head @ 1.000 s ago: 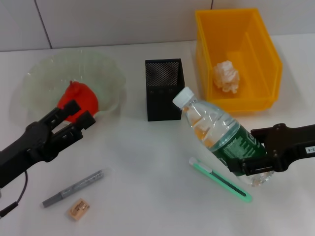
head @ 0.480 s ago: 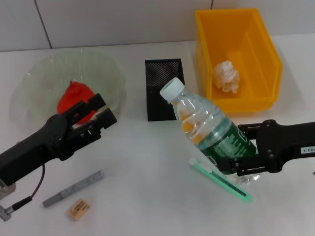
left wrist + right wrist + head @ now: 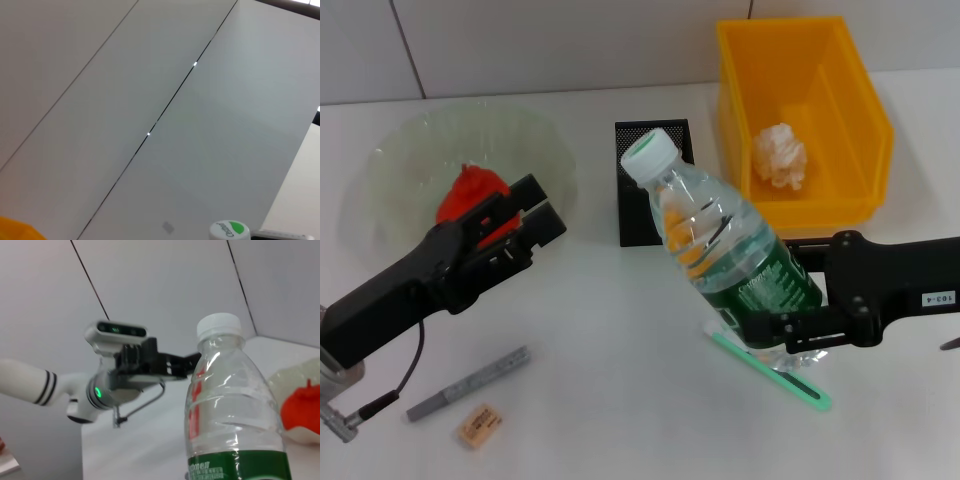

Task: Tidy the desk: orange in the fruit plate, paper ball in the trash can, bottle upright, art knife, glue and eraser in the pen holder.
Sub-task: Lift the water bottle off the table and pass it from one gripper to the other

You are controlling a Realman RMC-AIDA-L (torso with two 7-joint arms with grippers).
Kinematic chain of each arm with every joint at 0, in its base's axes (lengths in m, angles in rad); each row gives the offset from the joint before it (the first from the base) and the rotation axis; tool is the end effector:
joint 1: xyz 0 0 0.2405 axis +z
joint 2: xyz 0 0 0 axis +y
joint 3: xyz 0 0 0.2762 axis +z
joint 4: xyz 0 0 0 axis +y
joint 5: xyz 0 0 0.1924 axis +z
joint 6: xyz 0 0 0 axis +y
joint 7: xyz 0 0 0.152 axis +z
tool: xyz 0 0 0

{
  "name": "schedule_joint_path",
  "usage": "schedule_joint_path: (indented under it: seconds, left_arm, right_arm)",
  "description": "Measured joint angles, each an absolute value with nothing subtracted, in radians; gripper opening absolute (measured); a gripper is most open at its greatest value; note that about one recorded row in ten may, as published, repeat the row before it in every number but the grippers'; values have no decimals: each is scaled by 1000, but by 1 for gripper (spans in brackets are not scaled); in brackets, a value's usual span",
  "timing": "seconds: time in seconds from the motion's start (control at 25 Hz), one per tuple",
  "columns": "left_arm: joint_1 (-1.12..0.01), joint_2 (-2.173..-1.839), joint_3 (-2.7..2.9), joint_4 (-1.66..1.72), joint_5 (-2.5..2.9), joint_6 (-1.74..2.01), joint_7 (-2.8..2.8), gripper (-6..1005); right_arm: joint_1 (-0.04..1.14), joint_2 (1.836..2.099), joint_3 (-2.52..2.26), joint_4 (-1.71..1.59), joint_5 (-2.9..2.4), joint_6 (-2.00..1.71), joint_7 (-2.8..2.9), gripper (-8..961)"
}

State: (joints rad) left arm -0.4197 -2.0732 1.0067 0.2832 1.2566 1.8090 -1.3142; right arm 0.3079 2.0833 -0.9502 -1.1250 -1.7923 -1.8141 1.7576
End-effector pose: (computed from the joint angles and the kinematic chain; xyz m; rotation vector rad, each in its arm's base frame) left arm -0.2388 0.2698 -0.0217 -2.4250 -0.8811 -1.6210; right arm 0.2326 0.2698 0.0199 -2.9043 0.6785 0.7761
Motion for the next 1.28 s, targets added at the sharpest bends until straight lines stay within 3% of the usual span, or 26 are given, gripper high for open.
schedule_joint_path:
  seconds: [1.28]
  left_arm:
    - [-508, -2080, 1045, 194, 1226, 1825, -1290, 859]
  right_arm:
    - [440, 2086, -1128, -949, -1750, -1715, 1705, 761]
